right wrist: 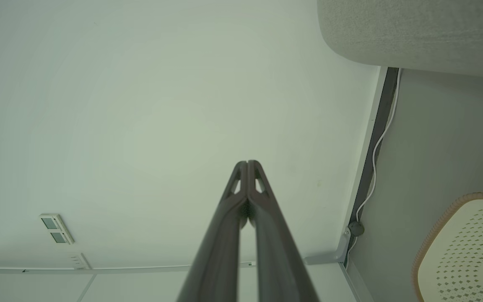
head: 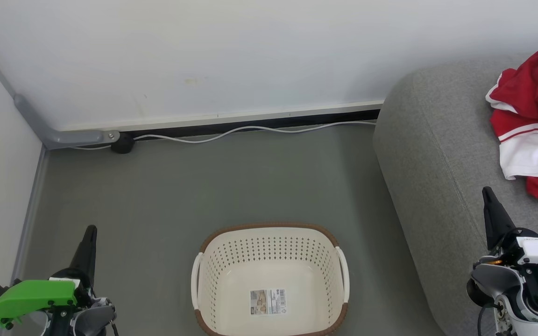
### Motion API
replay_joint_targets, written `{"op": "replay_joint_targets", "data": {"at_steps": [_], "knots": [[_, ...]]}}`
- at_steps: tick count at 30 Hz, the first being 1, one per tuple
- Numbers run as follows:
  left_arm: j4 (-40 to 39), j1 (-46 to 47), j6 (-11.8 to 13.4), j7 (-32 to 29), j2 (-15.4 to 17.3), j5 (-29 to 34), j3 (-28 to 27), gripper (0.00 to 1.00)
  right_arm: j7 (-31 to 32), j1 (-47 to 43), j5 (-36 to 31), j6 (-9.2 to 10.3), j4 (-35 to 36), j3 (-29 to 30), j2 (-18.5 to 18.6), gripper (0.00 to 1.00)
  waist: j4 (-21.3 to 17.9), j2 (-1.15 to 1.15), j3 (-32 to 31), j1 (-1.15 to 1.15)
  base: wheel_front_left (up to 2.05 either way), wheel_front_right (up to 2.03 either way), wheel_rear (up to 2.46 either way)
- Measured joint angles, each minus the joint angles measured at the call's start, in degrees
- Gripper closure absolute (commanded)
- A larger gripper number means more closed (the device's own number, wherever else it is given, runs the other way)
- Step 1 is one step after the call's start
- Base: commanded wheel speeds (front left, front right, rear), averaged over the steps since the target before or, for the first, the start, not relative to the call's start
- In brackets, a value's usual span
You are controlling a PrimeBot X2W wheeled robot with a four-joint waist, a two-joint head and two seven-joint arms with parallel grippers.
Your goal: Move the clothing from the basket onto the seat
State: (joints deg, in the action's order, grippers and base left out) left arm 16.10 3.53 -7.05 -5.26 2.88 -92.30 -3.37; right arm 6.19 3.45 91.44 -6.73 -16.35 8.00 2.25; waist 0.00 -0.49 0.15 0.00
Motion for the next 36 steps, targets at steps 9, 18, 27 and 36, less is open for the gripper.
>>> {"op": "replay_joint_targets", "data": {"at_steps": [9,18,27,36], "knots": [[0.02,0.00,0.00,0.00,-0.01,0.00,-0.01,1.00,0.00,0.00,0.20,0.00,0.02,-0.01,0.00,1.00,0.00,0.00,0.00,0.00,0.00,0.00,0.00],[0.03,0.01,0.00,0.00,-0.01,0.00,-0.03,1.00,0.00,0.00,0.25,0.00,0.09,-0.01,0.00,1.00,0.00,0.00,0.00,0.00,0.00,0.00,0.00],[0.03,0.01,0.00,0.00,-0.02,0.00,-0.05,1.00,0.00,0.00,0.26,0.00,0.14,-0.01,0.00,1.00,0.00,0.00,0.00,0.00,0.00,0.00,0.00],[0.02,0.01,0.00,0.00,-0.02,0.00,-0.08,1.00,0.00,0.01,0.26,0.00,0.16,-0.01,0.00,1.00,0.00,0.00,0.00,0.00,0.00,0.00,0.00]]}}
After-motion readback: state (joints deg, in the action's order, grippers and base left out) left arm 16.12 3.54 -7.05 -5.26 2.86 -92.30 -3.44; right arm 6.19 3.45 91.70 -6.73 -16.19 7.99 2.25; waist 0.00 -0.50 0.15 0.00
